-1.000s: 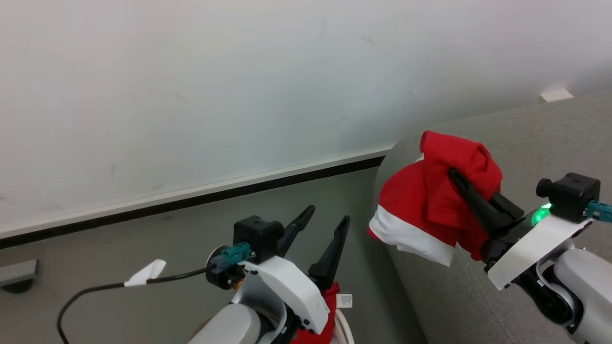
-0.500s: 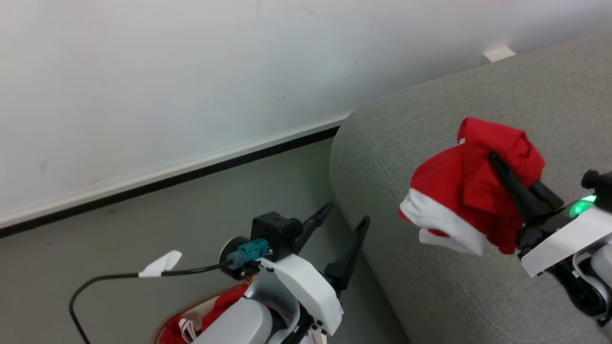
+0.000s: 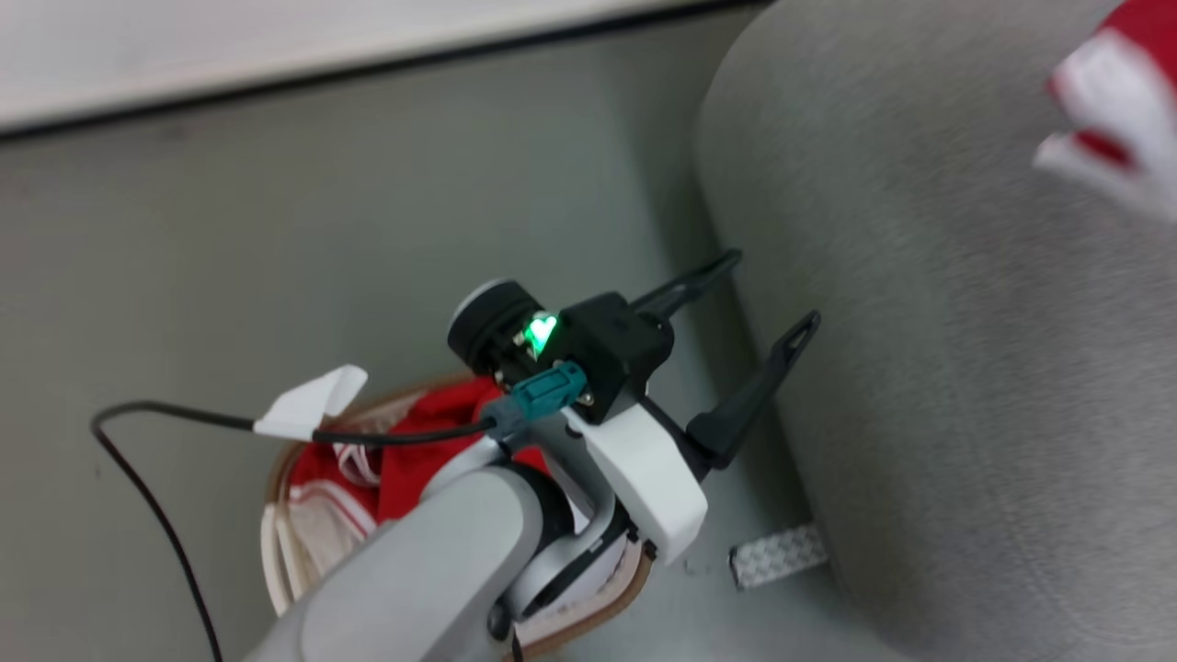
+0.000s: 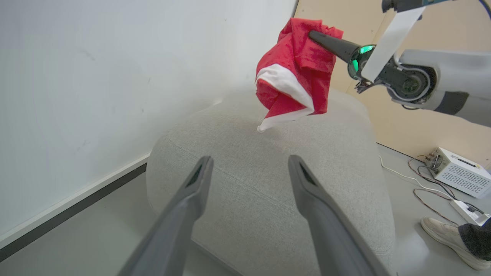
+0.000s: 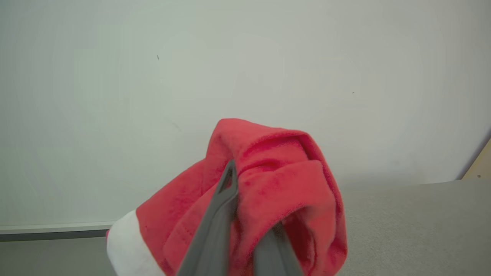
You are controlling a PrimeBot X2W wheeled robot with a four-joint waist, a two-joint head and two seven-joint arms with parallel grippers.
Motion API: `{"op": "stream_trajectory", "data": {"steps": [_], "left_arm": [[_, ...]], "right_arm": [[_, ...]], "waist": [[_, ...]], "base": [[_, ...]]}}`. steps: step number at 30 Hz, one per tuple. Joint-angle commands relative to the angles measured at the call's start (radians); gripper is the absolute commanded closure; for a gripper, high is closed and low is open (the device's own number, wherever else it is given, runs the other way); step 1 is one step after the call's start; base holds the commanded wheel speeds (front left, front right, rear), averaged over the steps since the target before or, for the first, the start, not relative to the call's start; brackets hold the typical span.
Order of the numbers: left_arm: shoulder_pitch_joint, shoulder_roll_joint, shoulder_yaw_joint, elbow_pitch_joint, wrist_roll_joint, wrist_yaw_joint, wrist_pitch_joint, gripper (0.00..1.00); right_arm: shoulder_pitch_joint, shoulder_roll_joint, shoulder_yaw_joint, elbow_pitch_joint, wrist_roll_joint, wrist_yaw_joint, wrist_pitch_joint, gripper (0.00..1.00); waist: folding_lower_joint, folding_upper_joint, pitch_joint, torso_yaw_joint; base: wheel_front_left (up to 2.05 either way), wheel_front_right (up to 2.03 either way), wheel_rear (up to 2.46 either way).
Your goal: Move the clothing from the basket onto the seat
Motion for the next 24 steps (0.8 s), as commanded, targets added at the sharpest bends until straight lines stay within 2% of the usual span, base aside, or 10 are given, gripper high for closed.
{"op": "stream_trajectory", "data": {"steps": [1, 6, 11, 12, 13, 14, 15, 16, 17, 24], "left_arm": [[-0.034, 0.014, 0.0, -0.013, 0.02, -0.009, 0.011, 0.0], [-0.093, 0.032, 0.007, -0.043, 0.037, -0.023, 0.033, 0.0], [-0.101, 0.04, 0.026, -0.053, 0.039, -0.007, 0.03, 0.0], [-0.097, 0.045, 0.027, -0.052, 0.038, -0.008, 0.027, 0.0], [-0.092, 0.049, 0.029, -0.05, 0.036, -0.006, 0.024, 0.0], [-0.086, 0.054, 0.03, -0.047, 0.034, -0.005, 0.022, 0.0], [-0.086, 0.054, 0.03, -0.047, 0.034, -0.005, 0.022, 0.0], [-0.079, 0.058, 0.032, -0.043, 0.03, -0.004, 0.018, 0.0], [-0.072, 0.061, 0.033, -0.04, 0.025, -0.004, 0.015, 0.0], [-0.03, 0.081, 0.059, -0.023, 0.002, 0.018, -0.019, 0.0]], "right_arm": [[-0.043, -0.008, -0.044, 0.027, -0.018, -0.002, -0.002, 1.0], [-0.133, -0.022, -0.17, 0.139, -0.081, -0.002, -0.002, 1.0], [-0.18, -0.002, -0.286, 0.302, -0.15, -0.002, -0.002, 1.0], [-0.186, 0.003, -0.312, 0.336, -0.168, -0.002, -0.002, 0.97], [-0.19, 0.012, -0.341, 0.369, -0.179, -0.002, -0.002, 0.88], [-0.19, 0.03, -0.364, 0.397, -0.192, -0.002, -0.002, 0.65], [-0.19, 0.03, -0.364, 0.397, -0.192, -0.002, -0.002, 0.65], [-0.185, 0.043, -0.384, 0.416, -0.214, -0.002, -0.002, 0.35], [-0.18, 0.049, -0.409, 0.429, -0.232, -0.002, -0.002, 0.0], [-0.086, 0.134, -0.521, 0.37, -0.328, -0.002, -0.002, 0.0]], "waist": [[-0.0002, -0.0001, 0.197, 0.088], [-0.0002, -0.0001, 0.298, 0.112], [-0.0002, -0.0001, 0.342, 0.125], [-0.0002, -0.0001, 0.344, 0.127], [-0.0002, -0.0001, 0.344, 0.128], [-0.0002, -0.0001, 0.34, 0.128], [-0.0002, -0.0001, 0.34, 0.128], [-0.0002, -0.0001, 0.333, 0.126], [-0.0002, -0.0001, 0.325, 0.125], [-0.0002, -0.0001, 0.235, 0.099]], "base": [[0.0, 0.0, 0.0], [0.0, 0.0, 0.0], [0.0, 0.0, 0.0], [0.0, 0.0, 0.0], [0.0, 0.0, 0.0], [0.0, 0.0, 0.0], [0.0, 0.0, 0.0], [0.0, 0.0, 0.0], [0.0, 0.0, 0.0], [0.0, 0.0, 0.0]]}}
